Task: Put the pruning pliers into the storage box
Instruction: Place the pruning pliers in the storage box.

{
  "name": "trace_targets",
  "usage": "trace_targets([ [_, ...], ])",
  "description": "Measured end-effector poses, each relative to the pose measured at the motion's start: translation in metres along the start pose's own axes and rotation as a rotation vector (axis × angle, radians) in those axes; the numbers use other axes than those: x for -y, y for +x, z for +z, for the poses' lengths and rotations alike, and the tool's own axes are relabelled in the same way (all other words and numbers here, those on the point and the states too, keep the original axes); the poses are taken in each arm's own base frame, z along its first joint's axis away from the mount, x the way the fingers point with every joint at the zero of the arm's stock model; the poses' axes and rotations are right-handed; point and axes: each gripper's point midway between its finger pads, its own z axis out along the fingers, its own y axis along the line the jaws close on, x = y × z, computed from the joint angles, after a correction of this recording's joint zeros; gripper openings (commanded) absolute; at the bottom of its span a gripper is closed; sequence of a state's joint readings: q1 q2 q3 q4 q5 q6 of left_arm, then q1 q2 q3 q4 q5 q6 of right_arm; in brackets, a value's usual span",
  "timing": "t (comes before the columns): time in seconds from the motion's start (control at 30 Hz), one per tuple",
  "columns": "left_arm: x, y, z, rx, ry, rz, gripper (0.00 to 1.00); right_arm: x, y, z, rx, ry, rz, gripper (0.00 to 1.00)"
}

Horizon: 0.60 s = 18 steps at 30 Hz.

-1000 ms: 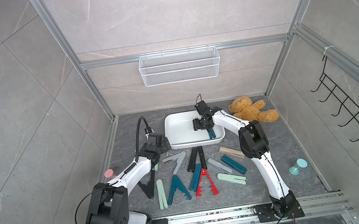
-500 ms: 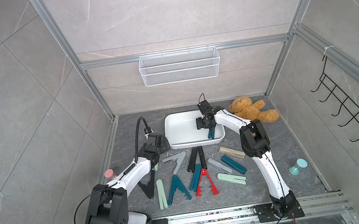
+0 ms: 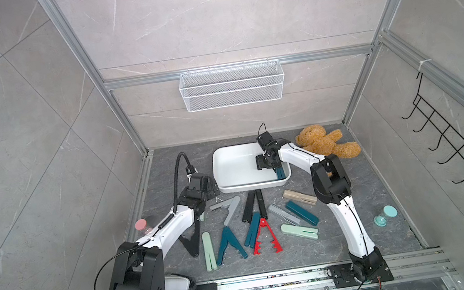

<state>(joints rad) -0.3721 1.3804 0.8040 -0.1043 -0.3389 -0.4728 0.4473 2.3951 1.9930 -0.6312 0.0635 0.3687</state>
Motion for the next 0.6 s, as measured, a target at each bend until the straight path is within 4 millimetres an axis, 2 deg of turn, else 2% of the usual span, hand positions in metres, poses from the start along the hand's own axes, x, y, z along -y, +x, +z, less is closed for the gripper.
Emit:
trace_targets([
  [0.27, -0.002, 0.0, -0.004, 0.007, 0.003, 0.003, 1.0, -0.003, -0.001, -0.013, 0.024, -0.029, -0.005, 0.74],
  [0.6, -0.009, 0.007, -0.002, -0.013, -0.022, 0.003, 1.0, -0.01, -0.013, -0.057, 0.162, -0.117, -0.018, 0.78],
])
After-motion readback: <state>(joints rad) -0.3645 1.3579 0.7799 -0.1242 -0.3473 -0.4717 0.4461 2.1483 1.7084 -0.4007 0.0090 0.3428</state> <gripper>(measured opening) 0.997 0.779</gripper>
